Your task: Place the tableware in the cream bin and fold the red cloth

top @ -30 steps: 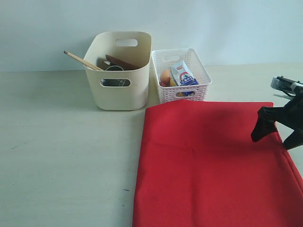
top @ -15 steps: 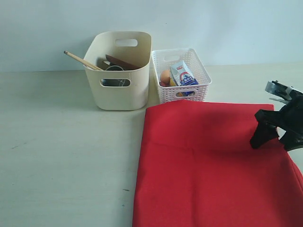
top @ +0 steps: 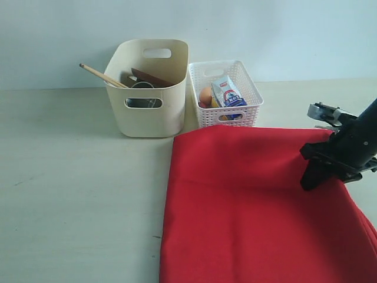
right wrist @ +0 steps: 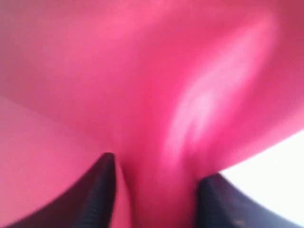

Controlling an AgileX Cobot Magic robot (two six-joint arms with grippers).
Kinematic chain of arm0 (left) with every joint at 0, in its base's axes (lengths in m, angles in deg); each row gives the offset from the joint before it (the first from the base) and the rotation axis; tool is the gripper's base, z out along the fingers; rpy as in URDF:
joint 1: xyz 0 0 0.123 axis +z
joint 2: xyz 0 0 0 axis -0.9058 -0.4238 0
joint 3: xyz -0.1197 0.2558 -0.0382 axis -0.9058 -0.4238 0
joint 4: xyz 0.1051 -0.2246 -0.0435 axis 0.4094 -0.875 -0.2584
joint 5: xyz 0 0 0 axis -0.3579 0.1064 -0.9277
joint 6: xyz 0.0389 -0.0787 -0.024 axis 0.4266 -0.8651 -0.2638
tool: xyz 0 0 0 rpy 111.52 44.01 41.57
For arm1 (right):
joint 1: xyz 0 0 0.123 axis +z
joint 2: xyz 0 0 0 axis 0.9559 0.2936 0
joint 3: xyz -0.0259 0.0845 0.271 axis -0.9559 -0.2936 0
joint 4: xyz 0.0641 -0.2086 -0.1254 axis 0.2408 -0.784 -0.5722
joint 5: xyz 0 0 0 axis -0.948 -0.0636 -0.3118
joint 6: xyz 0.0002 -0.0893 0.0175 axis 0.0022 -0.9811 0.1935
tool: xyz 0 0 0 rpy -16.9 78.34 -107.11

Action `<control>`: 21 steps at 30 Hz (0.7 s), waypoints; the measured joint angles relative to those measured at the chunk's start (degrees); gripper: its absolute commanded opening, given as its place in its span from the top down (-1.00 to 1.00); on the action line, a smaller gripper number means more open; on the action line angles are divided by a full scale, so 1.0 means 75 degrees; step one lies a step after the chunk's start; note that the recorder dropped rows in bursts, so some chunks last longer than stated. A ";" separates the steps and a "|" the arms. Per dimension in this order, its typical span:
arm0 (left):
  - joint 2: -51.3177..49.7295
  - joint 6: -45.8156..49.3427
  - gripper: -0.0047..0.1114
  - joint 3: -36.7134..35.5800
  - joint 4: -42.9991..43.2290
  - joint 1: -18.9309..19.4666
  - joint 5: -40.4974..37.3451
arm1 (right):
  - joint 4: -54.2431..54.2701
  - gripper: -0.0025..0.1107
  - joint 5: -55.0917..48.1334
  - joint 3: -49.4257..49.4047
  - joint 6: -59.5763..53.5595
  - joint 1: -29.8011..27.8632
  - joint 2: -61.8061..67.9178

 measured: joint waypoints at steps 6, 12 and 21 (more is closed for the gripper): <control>0.0000 0.0000 0.92 0.0000 0.0000 0.0000 0.0000 | -0.1341 0.96 0.0267 0.0000 0.1025 0.0013 0.0075; 0.0000 0.0000 0.92 0.0000 0.0000 0.0000 0.0000 | -0.3525 0.96 0.0040 0.0058 0.3055 -0.0155 -0.0019; 0.0000 0.0000 0.92 0.0000 0.0000 0.0000 0.0000 | -0.3770 0.96 -0.0157 0.0058 0.3251 -0.1230 -0.0036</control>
